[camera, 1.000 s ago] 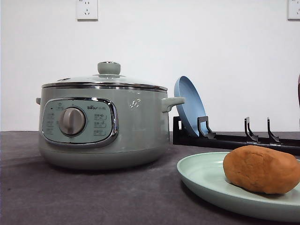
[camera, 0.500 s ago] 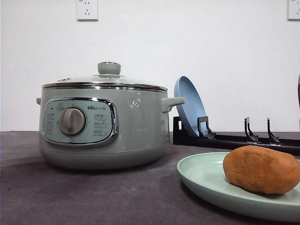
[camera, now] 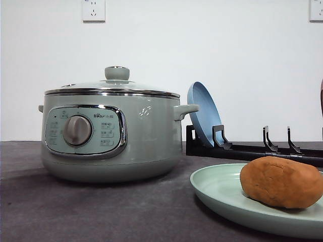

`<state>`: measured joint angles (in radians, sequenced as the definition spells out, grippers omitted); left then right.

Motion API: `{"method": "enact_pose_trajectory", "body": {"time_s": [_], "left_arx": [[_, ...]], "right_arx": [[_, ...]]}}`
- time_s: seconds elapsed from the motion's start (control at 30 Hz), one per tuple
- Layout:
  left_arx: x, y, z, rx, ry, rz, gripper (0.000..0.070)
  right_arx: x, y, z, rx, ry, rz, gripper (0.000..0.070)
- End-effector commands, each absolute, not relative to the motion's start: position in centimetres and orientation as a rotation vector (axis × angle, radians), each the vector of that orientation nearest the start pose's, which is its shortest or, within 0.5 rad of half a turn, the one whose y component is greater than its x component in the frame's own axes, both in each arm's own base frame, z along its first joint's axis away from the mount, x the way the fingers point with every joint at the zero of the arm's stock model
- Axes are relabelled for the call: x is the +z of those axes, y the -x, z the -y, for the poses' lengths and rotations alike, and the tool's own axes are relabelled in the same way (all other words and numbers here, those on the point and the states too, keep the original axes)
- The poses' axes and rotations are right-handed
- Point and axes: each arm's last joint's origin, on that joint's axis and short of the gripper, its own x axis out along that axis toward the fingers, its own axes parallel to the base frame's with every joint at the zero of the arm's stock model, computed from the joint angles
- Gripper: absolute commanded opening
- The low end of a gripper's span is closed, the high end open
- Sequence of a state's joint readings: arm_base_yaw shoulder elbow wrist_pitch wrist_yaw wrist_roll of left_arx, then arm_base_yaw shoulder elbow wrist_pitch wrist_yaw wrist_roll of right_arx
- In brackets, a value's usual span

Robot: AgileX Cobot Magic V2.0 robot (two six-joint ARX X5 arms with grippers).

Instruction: Transfer potato from steamer to green plate

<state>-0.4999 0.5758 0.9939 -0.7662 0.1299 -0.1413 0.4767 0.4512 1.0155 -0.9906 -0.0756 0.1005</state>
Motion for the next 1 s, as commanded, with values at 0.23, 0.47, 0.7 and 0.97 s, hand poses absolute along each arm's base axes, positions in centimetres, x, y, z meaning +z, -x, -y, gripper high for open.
{"method": "enact_pose_trajectory", "body": {"time_s": [0.23,0.47,0.7,0.97], "left_arx": [[37.25,-7.63,4.64,-0.605,0.074,-0.375,0.0542],[37.24,-7.62,4.64,-0.608,0.057,-0.371,0.0017],[37.24,-7.62,4.64,-0.608,0.057,-0.37,0.0022],[37.24,-7.62,4.64,-0.608,0.057,-0.37,0.0022]], "right_arx": [[36.31,-3.83,-2.24,0.528,-0.009,-0.421,0.0573],[36.31,-3.84,-2.27,0.534,-0.017,-0.424,0.0014],[36.38,-3.81,-2.24,0.531,-0.015,-0.421,0.0015],[36.38,-3.81,-2.24,0.531,-0.015,-0.421,0.0015]]}}
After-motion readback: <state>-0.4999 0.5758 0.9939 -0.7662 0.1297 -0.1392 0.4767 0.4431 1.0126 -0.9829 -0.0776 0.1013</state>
